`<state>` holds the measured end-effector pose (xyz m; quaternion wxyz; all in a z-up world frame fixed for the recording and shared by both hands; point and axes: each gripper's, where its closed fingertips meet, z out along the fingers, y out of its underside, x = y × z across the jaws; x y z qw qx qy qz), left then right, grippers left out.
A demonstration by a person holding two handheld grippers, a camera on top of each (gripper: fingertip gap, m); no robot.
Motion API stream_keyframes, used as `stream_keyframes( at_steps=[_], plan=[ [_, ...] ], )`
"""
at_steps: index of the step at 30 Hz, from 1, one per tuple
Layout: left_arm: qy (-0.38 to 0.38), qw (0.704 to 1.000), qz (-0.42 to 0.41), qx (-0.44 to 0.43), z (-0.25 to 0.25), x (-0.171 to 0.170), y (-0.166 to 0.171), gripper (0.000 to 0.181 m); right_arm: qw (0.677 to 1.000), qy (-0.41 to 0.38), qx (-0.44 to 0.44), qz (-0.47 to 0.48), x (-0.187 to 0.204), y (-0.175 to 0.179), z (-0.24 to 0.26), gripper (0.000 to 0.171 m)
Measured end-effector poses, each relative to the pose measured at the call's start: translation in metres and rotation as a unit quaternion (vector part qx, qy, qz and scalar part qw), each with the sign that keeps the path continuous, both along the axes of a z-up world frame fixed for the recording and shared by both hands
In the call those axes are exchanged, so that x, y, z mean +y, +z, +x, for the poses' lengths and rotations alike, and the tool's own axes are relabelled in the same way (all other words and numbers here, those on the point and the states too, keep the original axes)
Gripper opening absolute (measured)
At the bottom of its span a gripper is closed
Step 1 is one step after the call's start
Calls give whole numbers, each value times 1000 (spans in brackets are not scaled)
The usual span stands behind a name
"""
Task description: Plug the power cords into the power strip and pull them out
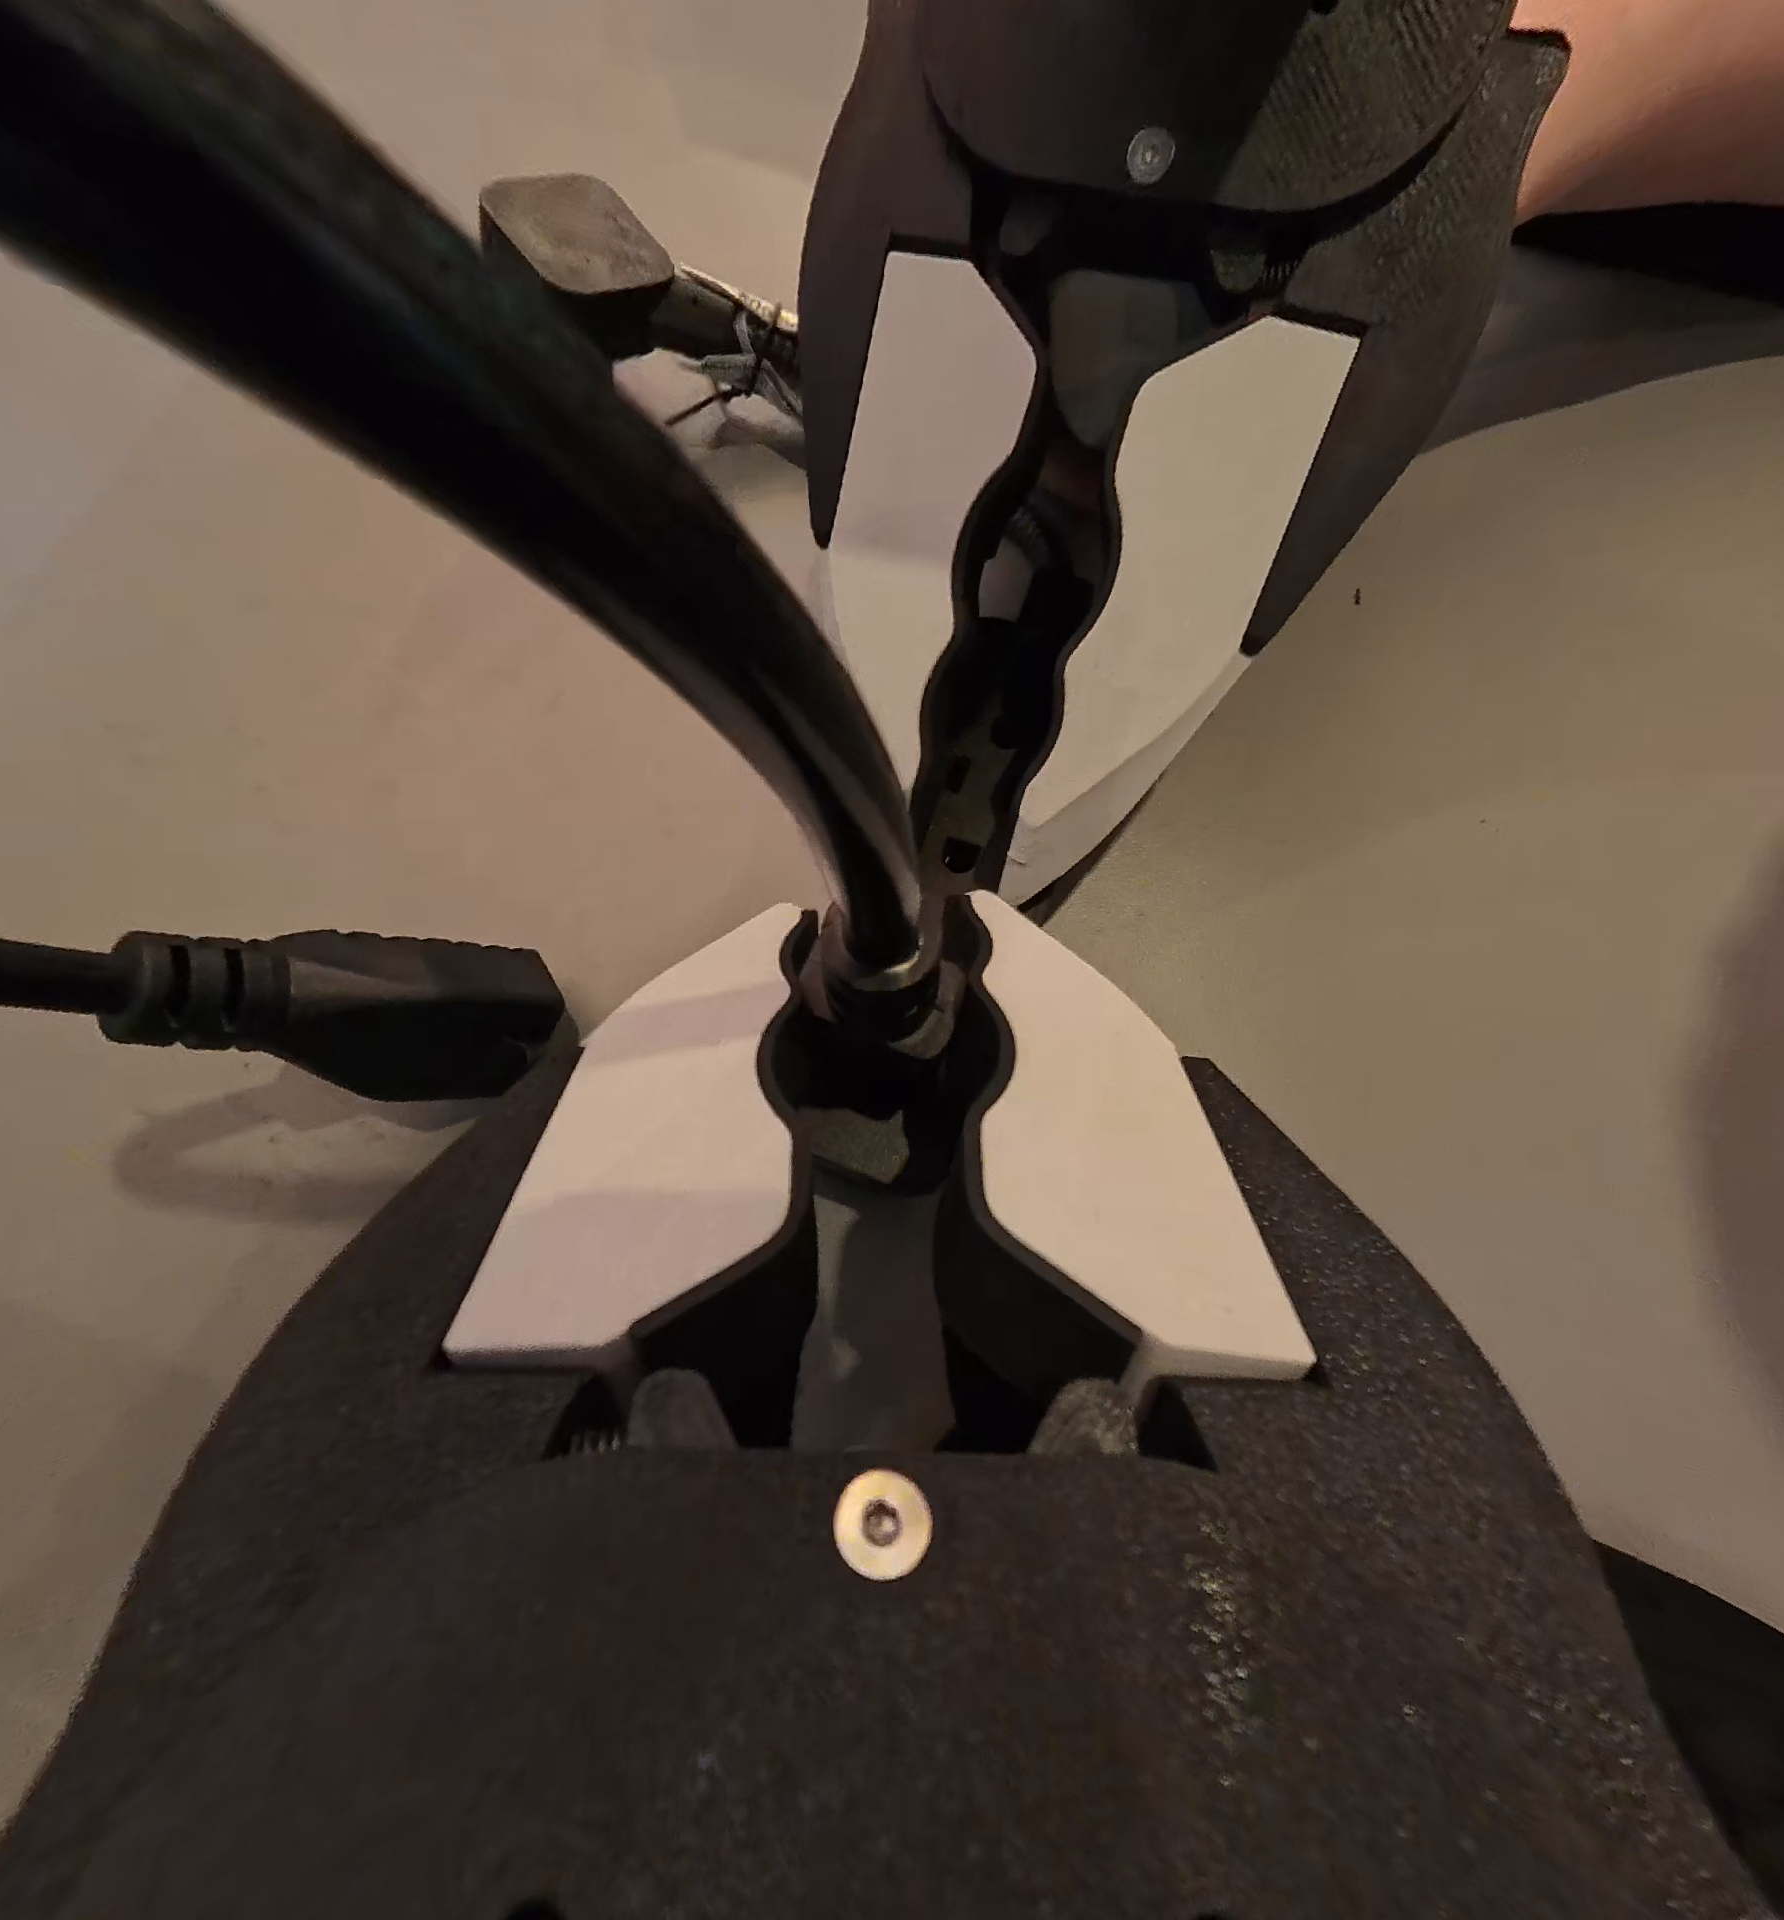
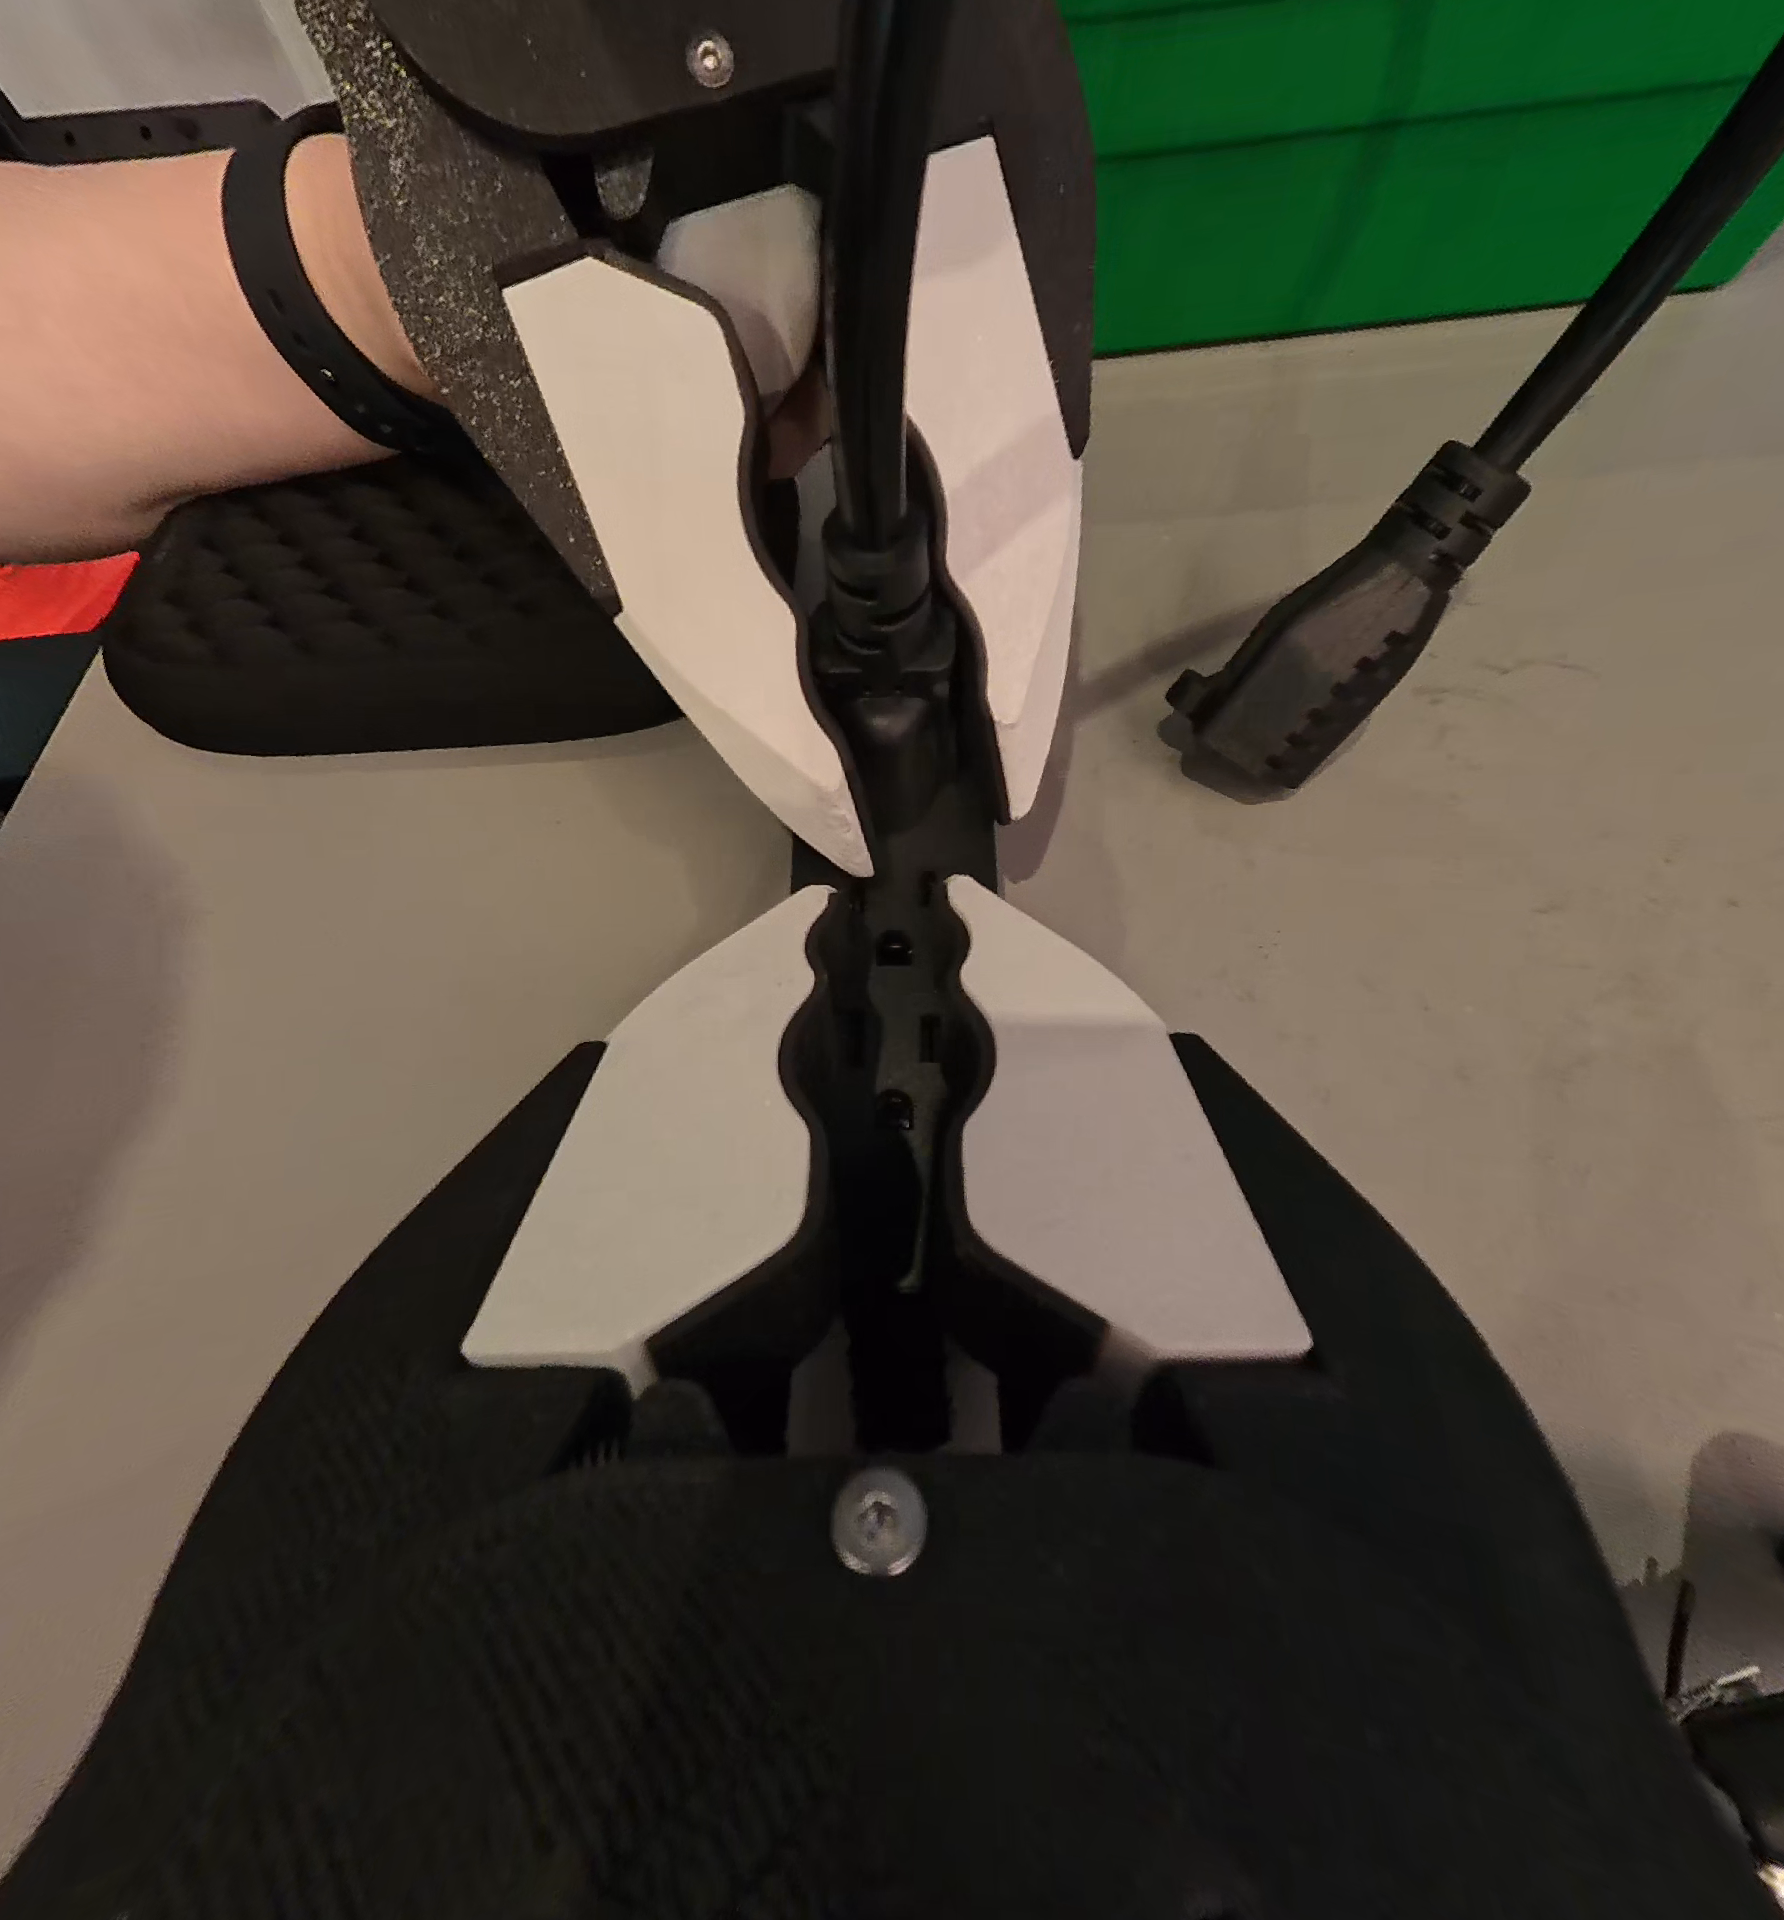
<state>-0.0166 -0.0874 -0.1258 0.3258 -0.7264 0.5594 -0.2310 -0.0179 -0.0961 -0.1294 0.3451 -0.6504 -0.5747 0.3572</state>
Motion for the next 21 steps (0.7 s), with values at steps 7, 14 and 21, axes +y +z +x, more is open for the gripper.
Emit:
stream_keyframes(
  at_steps=[7,14,21],
  plan=[
    [-1,999,-37,-25,-2,1,-4,23,1000,-2,-8,-12,1,-3,-1,22],
    [4,995,-75,-66,-4,2,-1,23,1000,-3,-7,-22,2,-3,-2,22],
    [11,999,-34,10,-2,4,-2,22,1000,-3,-8,-11,2,-3,-1,22]
  ],
)
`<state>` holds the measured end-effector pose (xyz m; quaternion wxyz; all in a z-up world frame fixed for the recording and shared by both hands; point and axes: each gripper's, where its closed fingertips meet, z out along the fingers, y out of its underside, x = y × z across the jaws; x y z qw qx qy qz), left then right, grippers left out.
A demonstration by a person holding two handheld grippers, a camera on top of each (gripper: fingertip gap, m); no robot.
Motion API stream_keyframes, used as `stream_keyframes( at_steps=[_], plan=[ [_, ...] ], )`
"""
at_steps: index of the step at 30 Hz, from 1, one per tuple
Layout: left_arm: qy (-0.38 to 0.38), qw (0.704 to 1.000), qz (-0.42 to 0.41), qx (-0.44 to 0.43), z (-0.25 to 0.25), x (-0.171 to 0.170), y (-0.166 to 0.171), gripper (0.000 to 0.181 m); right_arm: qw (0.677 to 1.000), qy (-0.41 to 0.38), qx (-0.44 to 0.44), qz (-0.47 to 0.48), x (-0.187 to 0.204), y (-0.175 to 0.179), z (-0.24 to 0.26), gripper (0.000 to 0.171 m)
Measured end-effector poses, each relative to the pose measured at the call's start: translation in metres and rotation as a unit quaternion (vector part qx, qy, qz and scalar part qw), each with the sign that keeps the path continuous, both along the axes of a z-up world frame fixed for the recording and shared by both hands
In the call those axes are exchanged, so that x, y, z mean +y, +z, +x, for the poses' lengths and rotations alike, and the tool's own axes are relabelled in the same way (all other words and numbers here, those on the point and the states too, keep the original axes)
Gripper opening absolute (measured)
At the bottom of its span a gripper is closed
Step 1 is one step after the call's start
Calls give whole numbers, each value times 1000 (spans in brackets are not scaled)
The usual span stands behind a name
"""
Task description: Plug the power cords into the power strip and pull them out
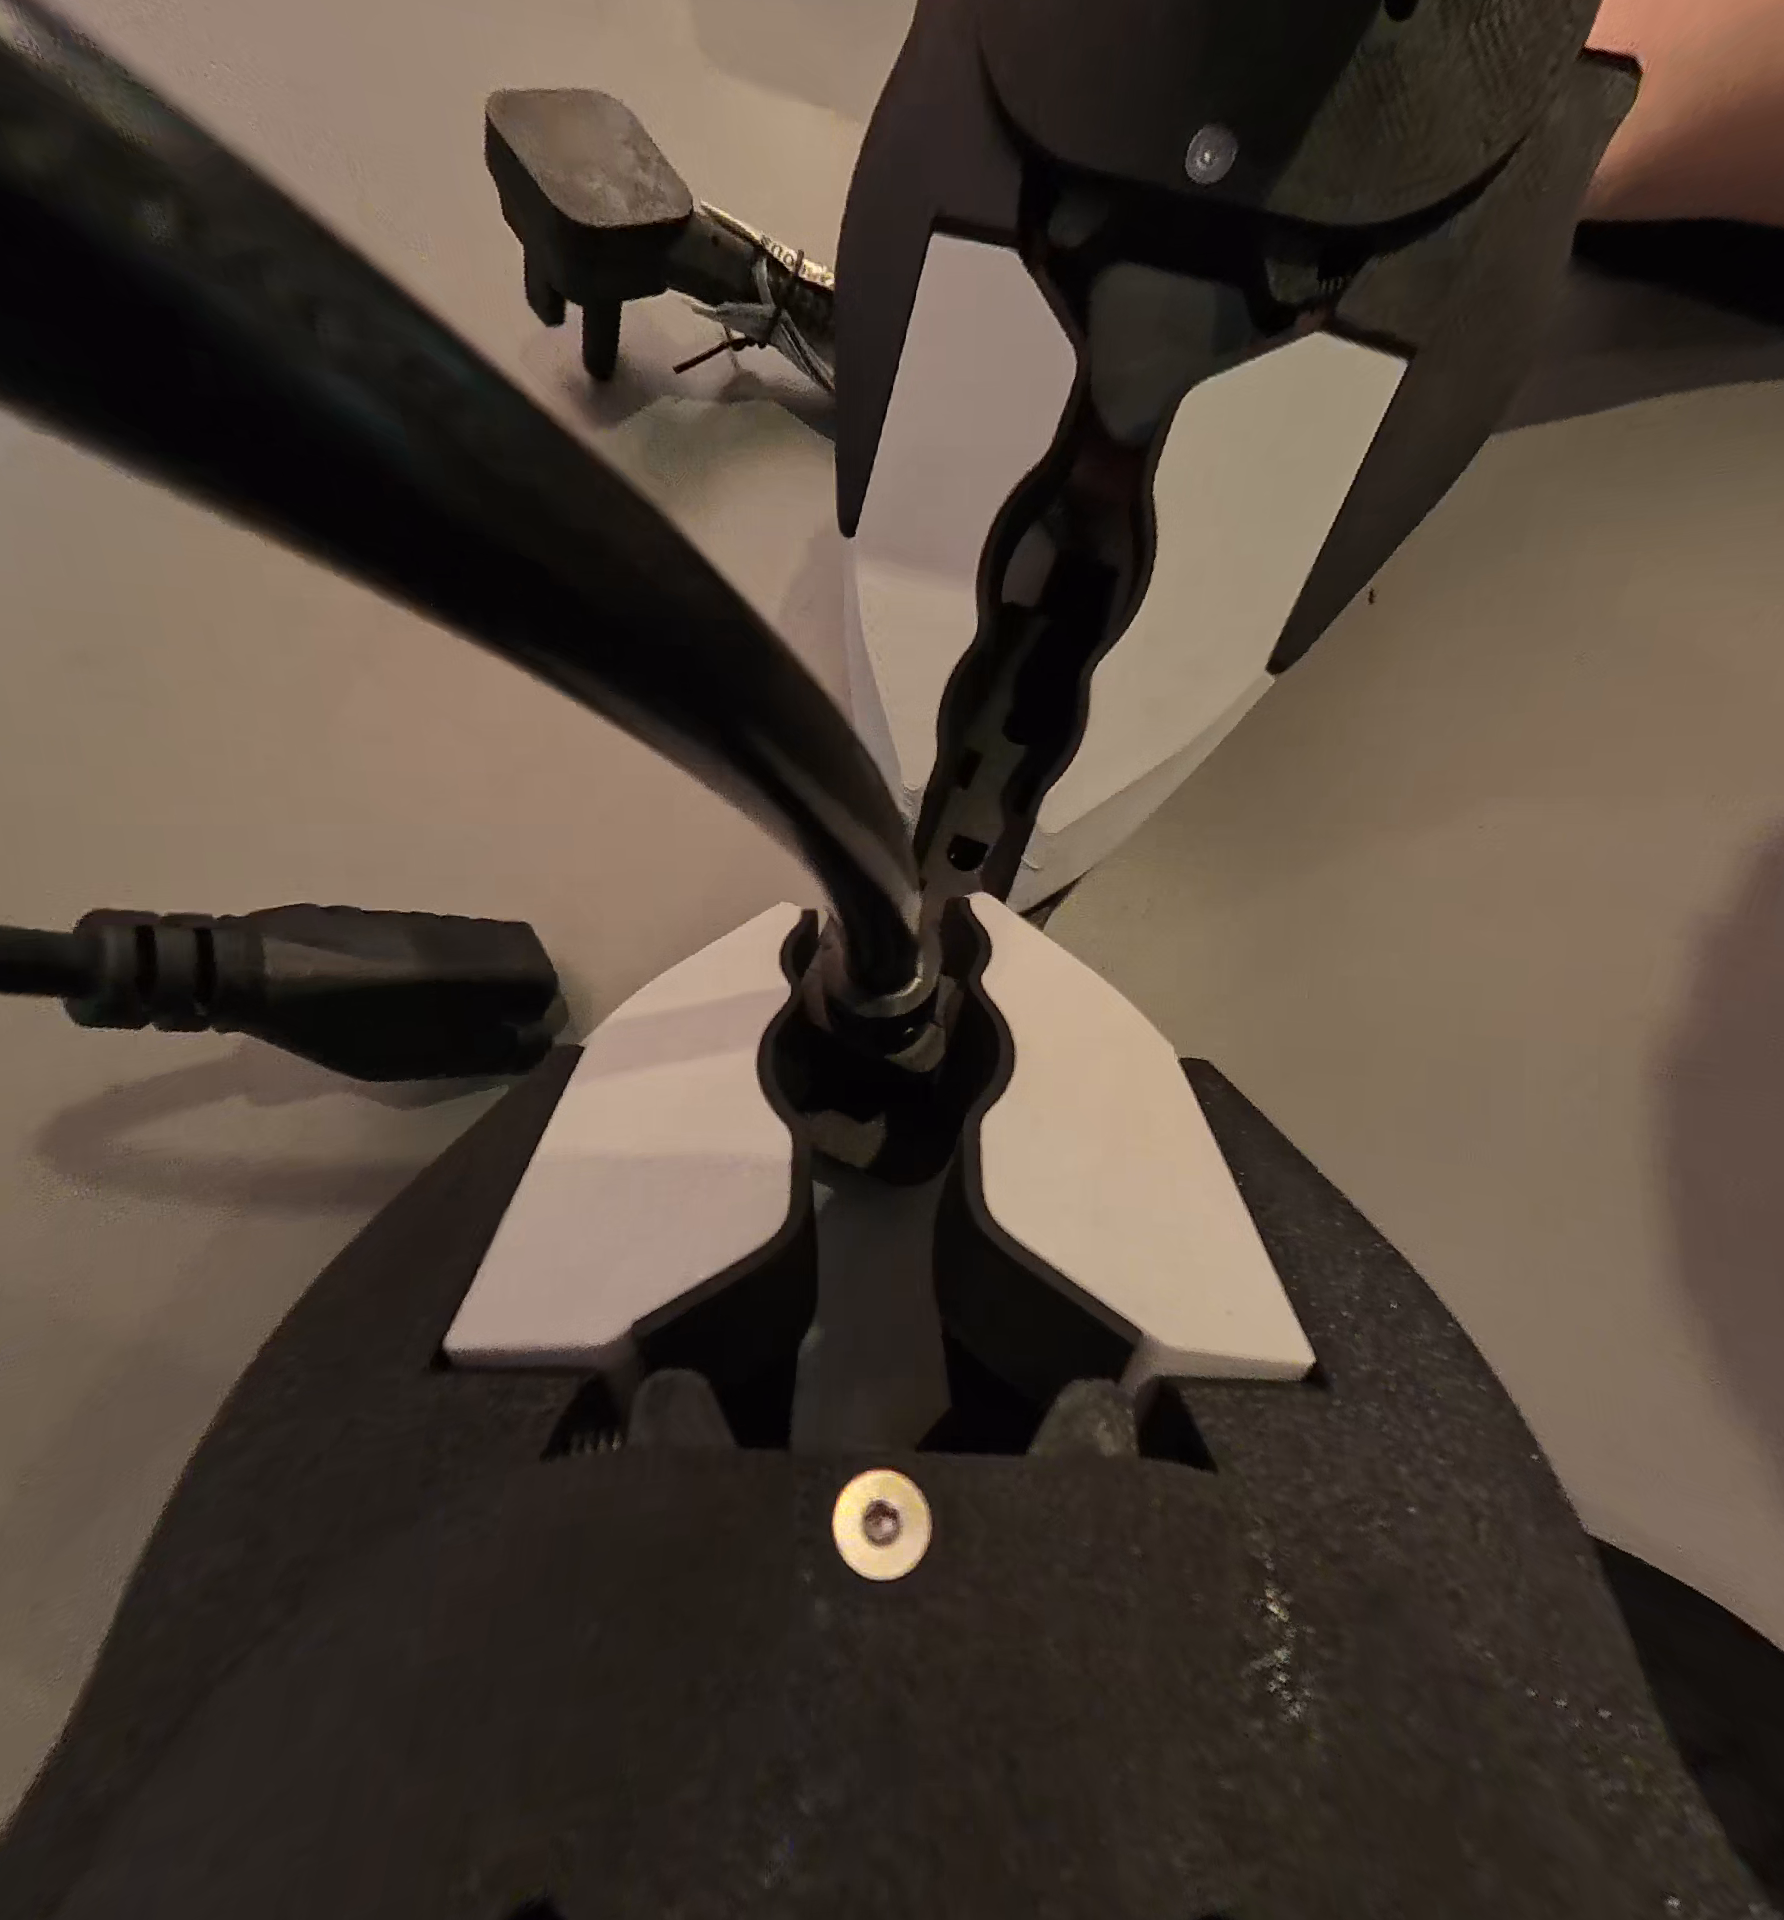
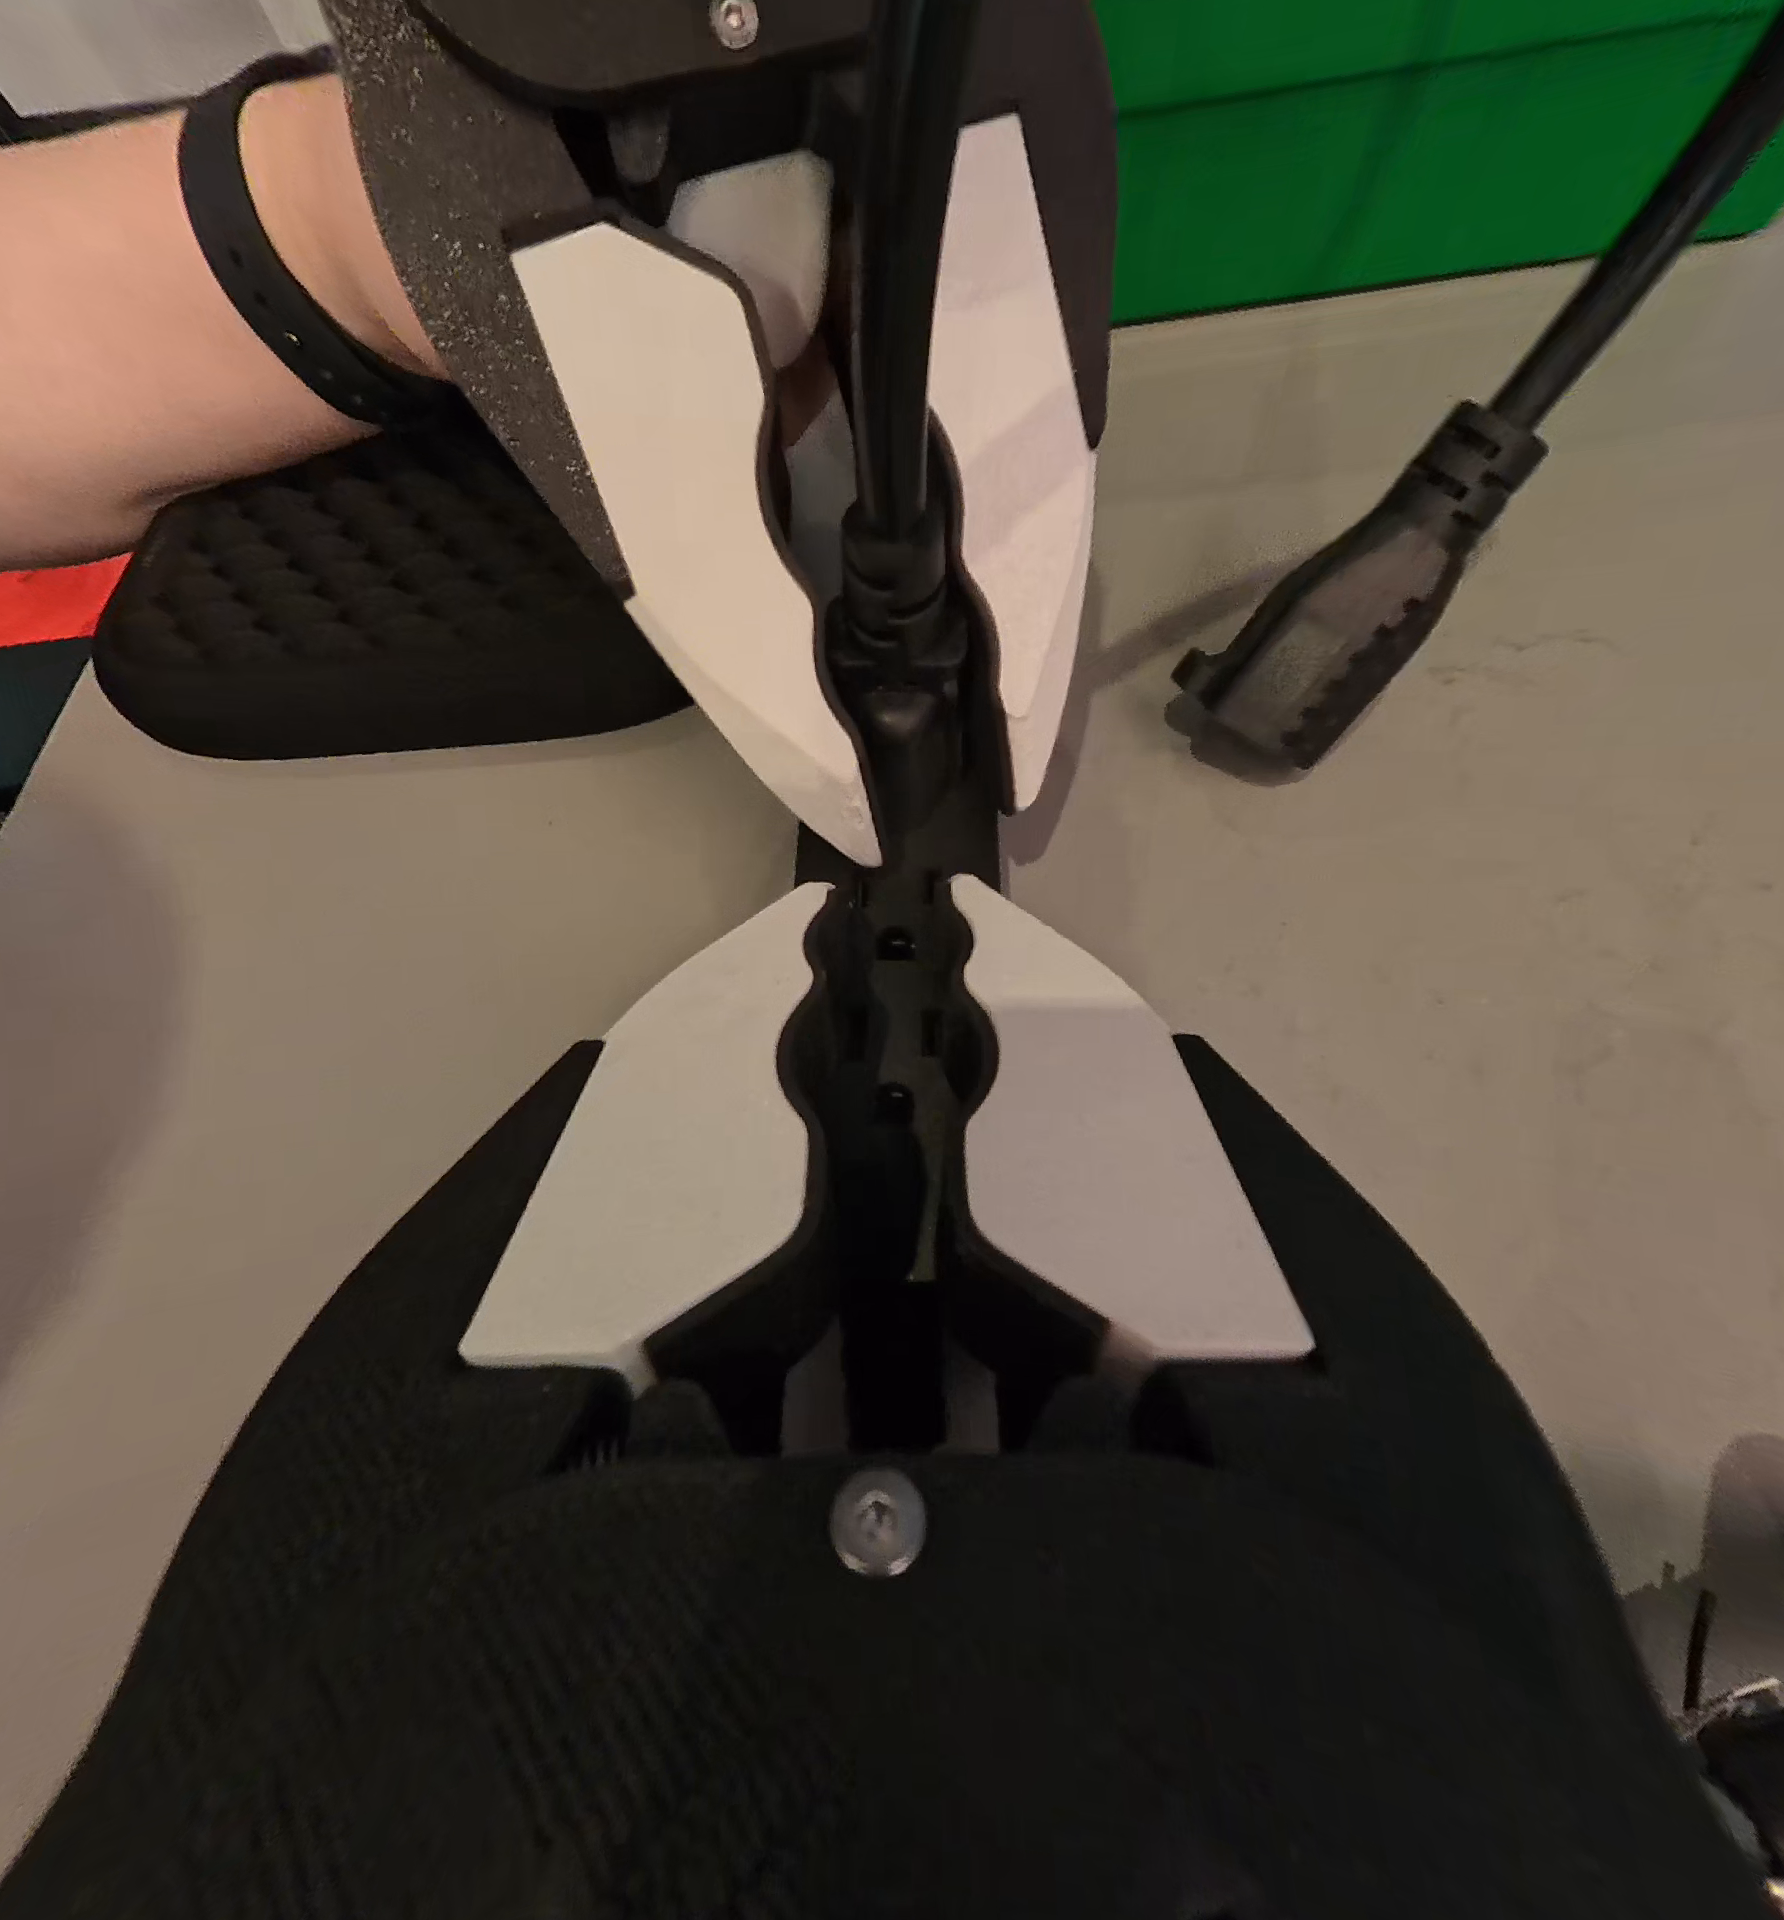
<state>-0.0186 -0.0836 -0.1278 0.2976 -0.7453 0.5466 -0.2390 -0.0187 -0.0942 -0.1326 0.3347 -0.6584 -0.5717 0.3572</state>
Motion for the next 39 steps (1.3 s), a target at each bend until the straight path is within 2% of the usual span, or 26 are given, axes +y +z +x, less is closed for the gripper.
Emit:
stream_keyframes(
  at_steps=[10,18,30,39],
  plan=[
    [5,998,-22,-60,-1,-1,2,22,1000,3,-1,-8,-1,-1,-1,23],
    [7,1000,2,0,0,0,2,22,1000,1,1,-3,0,0,-1,23],
    [-1,998,-27,-61,-2,-4,4,22,1000,9,1,-13,-3,-1,-1,23],
    [0,1000,-1,-3,5,1,5,21,1000,0,7,-15,1,2,0,23]
  ],
)
